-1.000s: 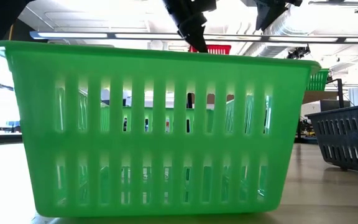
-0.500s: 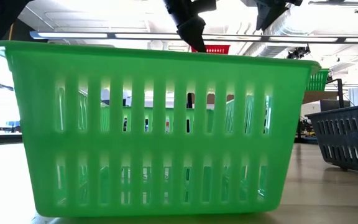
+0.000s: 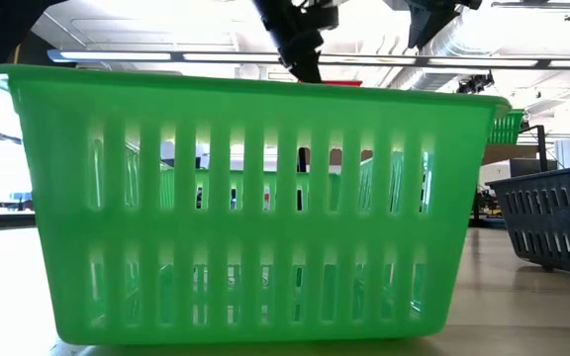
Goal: Stack baskets on shelf by color
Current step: Stack the top red basket on top of the other red basket on the shelf
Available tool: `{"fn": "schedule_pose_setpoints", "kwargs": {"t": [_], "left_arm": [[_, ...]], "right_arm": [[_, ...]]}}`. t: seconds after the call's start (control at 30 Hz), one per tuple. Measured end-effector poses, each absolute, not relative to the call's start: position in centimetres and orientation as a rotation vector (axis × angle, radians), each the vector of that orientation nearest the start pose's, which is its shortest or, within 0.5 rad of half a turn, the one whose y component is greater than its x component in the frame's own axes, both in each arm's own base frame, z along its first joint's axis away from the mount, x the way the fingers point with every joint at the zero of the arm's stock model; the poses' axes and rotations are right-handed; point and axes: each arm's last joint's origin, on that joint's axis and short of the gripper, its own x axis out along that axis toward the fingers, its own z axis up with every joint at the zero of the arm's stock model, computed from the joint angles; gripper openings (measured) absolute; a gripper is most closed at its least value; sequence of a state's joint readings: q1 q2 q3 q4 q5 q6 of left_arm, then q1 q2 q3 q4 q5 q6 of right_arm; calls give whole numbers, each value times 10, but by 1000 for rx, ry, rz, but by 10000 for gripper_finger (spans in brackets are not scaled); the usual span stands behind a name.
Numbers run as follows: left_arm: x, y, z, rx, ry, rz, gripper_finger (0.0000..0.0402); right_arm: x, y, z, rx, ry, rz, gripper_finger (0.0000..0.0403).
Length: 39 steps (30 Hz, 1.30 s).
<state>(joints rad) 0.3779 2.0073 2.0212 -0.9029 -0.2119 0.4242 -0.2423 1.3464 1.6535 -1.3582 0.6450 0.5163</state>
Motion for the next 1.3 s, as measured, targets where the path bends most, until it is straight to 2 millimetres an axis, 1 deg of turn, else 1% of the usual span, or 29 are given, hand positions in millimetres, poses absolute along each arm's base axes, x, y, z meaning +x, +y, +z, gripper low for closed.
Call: {"fn": "schedule_pose_setpoints", "kwargs": {"t": [0.17,0.37,0.6,0.9,1.17,1.23,1.3], "left_arm": [[401,171,331,282,987,316,1],[401,170,330,301,989,245,1],[401,169,330,279,985,252,5],[401,170,330,274,986,262,68],[401,170,331,240,986,294,120],[398,168,335,245,1002,306,129],[396,166,345,263,998,332,134]], "right_arm": [[211,-70,413,223,823,-1045,79],[211,-70,413,223,823,-1045,79],[211,-70,413,223,823,-1044,79],[211,-70,413,230,819,-1047,79],[212,-69,413,256,832,-1011,79],[212,-69,412,269,837,-993,79],[213,-68,412,286,846,-968,79]]}}
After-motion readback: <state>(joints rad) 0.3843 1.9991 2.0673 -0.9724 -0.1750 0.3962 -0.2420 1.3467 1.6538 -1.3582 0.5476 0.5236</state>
